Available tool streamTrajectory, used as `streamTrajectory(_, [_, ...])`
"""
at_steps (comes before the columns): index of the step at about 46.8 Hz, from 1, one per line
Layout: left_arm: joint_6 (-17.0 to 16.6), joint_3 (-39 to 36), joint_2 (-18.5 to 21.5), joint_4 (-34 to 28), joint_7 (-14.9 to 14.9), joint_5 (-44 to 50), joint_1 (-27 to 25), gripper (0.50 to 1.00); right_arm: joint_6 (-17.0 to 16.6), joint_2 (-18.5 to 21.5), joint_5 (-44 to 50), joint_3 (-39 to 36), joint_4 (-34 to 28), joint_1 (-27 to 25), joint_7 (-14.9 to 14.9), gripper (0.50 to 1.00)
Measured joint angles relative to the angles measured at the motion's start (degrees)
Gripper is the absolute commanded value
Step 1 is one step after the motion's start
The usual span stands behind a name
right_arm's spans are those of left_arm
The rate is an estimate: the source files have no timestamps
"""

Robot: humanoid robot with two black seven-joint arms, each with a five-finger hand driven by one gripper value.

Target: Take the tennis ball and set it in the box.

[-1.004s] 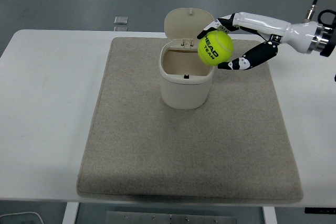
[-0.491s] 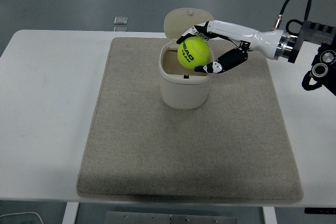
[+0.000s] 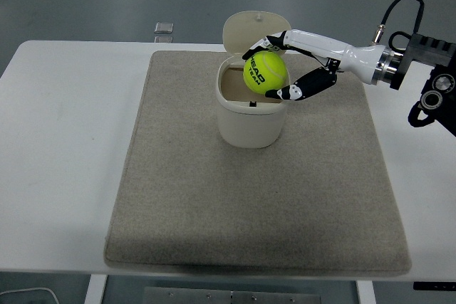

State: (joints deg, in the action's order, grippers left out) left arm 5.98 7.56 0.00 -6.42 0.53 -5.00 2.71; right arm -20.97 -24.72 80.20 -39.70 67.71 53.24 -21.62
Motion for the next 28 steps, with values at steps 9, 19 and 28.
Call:
streamTrajectory(9, [0.0, 0.0, 0.0, 0.0, 0.0, 0.0, 0.0, 0.992, 0.1, 0.7, -0.3, 0.3, -0.6, -0.1, 0.0, 0.899])
streamTrajectory(19, [0.0, 0.0, 0.0, 0.0, 0.0, 0.0, 0.0, 0.992, -1.6, -0.3, -2.7, -0.5, -0.4, -0.1, 0.0, 0.899])
streamTrajectory(28, [0.0, 0.0, 0.0, 0.0, 0.0, 0.0, 0.0, 0.992, -8.7, -3.1, -12.3, -0.1, -0.4, 0.0, 0.0, 0.899])
